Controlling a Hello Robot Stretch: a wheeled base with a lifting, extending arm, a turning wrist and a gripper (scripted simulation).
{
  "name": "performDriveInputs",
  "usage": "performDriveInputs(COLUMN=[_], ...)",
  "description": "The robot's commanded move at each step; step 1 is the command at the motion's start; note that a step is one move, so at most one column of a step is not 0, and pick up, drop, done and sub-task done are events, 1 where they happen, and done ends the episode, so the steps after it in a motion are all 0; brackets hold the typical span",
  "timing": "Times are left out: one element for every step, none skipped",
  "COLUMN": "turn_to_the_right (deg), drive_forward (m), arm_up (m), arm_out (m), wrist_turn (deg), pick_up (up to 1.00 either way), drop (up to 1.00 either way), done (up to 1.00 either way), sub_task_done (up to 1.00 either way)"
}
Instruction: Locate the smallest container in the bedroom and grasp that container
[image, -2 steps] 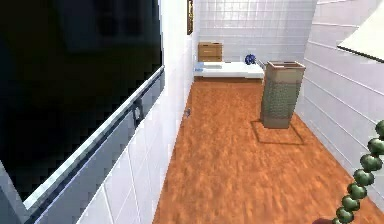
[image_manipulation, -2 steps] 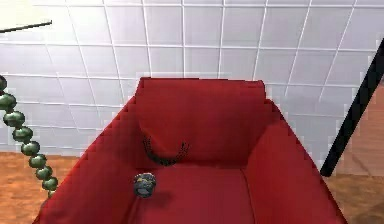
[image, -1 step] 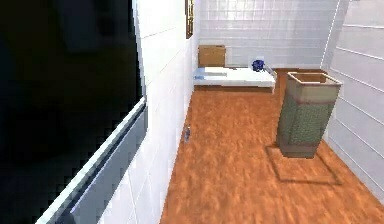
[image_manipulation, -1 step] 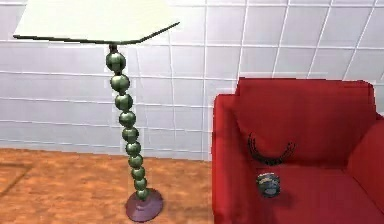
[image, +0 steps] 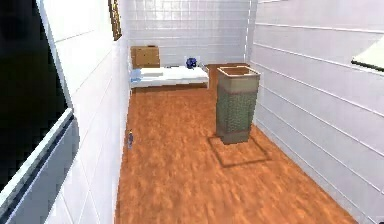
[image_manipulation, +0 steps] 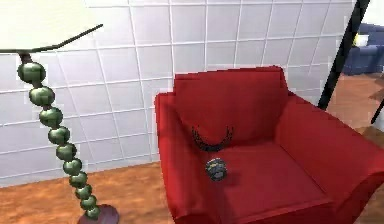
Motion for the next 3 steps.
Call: performDriveInputs(turn_to_the_right=[0.0, 0.0, 6.0], drive_forward=[1.00, 1.00, 0.00], arm_up=[0.00, 0.00, 0.00], arm_out=[0.00, 0.00, 0.00], wrist_turn=[0.0, 0.0, 0.0], pick_up=[0.00, 0.00, 0.00], drop=[0.00, 0.00, 0.00], done=[0.00, 0.00, 0.00], sub_task_done=[0.00, 0.00, 0.00])
